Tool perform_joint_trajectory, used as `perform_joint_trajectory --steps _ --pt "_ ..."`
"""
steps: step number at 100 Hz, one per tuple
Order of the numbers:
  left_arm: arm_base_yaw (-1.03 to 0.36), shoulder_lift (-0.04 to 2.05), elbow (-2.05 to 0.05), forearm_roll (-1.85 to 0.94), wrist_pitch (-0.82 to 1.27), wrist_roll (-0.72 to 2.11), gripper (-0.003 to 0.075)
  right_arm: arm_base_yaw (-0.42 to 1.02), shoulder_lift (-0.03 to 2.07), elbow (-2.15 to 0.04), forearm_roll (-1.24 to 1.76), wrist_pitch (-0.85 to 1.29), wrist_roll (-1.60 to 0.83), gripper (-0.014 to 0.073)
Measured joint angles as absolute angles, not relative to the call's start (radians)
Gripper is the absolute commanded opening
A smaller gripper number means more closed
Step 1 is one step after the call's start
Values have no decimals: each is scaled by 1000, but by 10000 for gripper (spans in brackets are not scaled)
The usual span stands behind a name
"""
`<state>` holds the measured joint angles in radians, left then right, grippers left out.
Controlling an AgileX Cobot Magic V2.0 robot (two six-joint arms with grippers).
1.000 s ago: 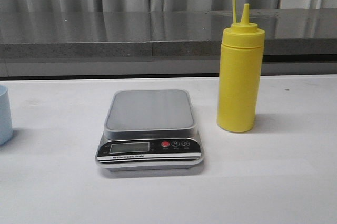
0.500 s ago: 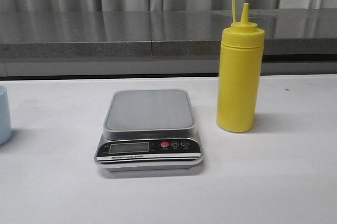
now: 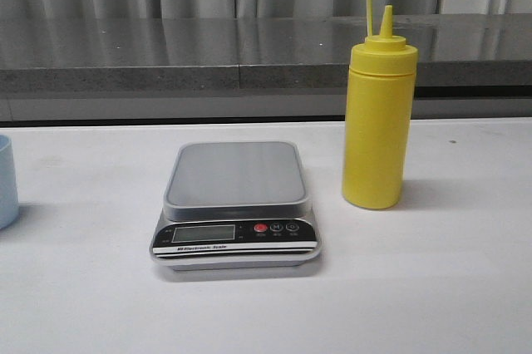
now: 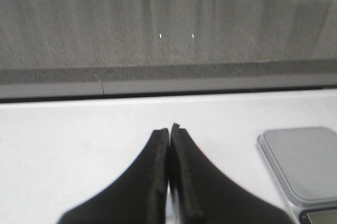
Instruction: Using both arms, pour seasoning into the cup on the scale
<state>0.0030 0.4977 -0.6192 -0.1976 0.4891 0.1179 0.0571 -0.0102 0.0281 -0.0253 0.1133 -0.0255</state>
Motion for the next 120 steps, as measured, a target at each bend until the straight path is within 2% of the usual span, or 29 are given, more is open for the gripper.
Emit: perform_joint_trajectory --steps 17,29,52,77,87,96,101,113,120 --pt "3 763 -817 -196 712 116 -18 57 -10 28 -25 113 -26 -120" --pt "3 926 -913 -194 796 116 -18 57 -10 28 -25 113 -26 -120" --pt "3 1144 -997 -150 812 118 -18 57 -10 28 -25 113 -26 -120" --pt "3 1272 -1004 -50 793 122 -18 57 -10 28 -25 113 -26 -120" --pt "3 1314 -1004 -50 780 122 5 57 -10 28 -25 113 -26 -120" --pt "3 1342 -1004 -48 770 122 106 57 -10 28 -25 113 -26 -120" --pt "3 1357 -1004 -48 761 122 196 57 -10 28 -25 113 -26 -120" --pt "3 1375 -1004 -48 741 122 465 57 -10 28 -25 113 -26 -120" --pt "3 1379 -1004 -48 720 108 559 57 -10 28 -25 113 -26 -120"
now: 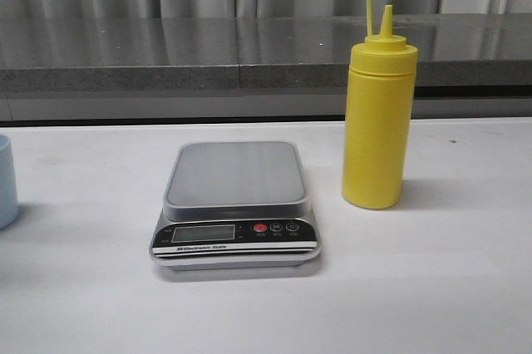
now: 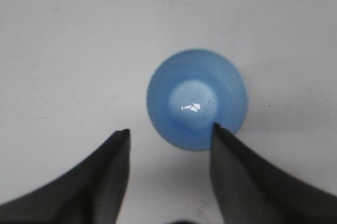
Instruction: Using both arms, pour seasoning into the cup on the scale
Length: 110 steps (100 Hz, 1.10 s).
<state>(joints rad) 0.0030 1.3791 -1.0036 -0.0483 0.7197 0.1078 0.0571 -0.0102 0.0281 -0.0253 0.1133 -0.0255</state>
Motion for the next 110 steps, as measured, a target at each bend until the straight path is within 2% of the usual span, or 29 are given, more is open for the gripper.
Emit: perform_joint_trajectory --steps 6,22,86,100,110 --pt "3 1379 -1004 -48 702 98 573 57 -10 28 -25 113 -26 -120" --pt "3 1395 -1004 -48 662 92 547 57 -10 28 -25 113 -26 -120" --pt "3 1623 -1004 -48 566 73 542 57 -10 28 -25 113 -26 -120" --pt "3 1662 -1006 -48 560 73 450 57 -10 28 -25 113 -26 -120" --pt "3 1671 -1006 -48 560 73 314 57 -10 28 -25 113 -26 -120"
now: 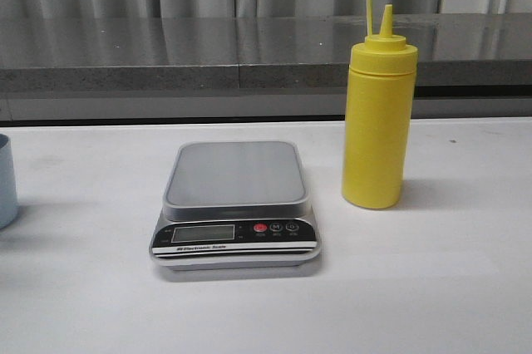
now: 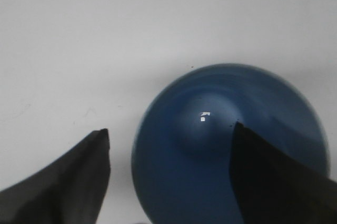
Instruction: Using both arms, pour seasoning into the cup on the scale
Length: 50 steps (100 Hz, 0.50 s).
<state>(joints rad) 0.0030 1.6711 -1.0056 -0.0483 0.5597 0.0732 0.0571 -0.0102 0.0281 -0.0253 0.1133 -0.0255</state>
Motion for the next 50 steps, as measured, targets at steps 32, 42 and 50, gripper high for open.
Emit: perform_joint_trajectory --steps 32,42,50 --pt "3 1671 -1012 -48 543 73 -18 57 -10 28 -25 113 -26 -120" --pt "3 1671 -1034 -57 557 73 -18 57 -10 28 -25 113 -26 -120" --pt "3 1669 -1065 -77 584 73 -18 57 -10 28 -25 113 -26 -120"
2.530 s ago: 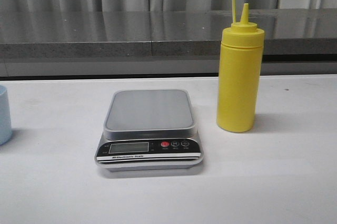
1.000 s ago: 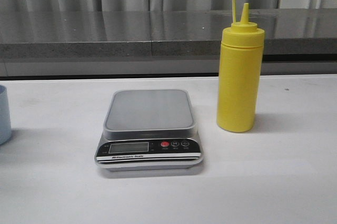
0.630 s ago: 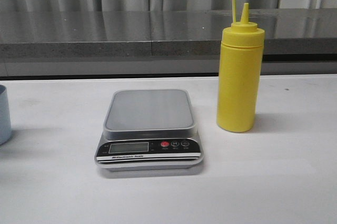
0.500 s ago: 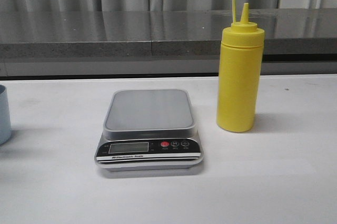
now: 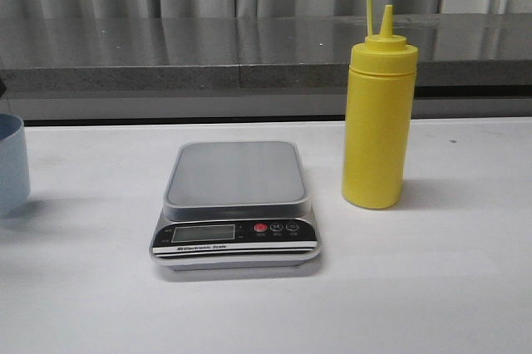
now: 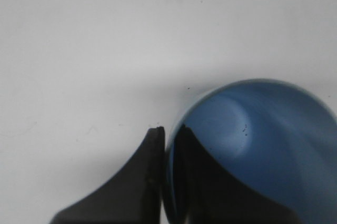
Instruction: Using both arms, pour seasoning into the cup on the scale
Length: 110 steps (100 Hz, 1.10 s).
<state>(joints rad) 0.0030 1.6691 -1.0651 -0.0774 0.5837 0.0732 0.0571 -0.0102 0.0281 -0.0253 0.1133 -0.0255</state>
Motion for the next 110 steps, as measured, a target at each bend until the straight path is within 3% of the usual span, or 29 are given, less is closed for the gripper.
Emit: perform_joint_trajectory --steps 34,74,110 --pt "-32 1614 -1307 -252 785 107 -18 57 -10 28 -25 113 -26 -120" --pt "-326 1694 -1551 -273 883 118 -18 57 -10 28 -25 113 -26 -120" --pt "-481 1879 -1665 -215 908 122 -18 57 -10 28 -25 113 -26 -120"
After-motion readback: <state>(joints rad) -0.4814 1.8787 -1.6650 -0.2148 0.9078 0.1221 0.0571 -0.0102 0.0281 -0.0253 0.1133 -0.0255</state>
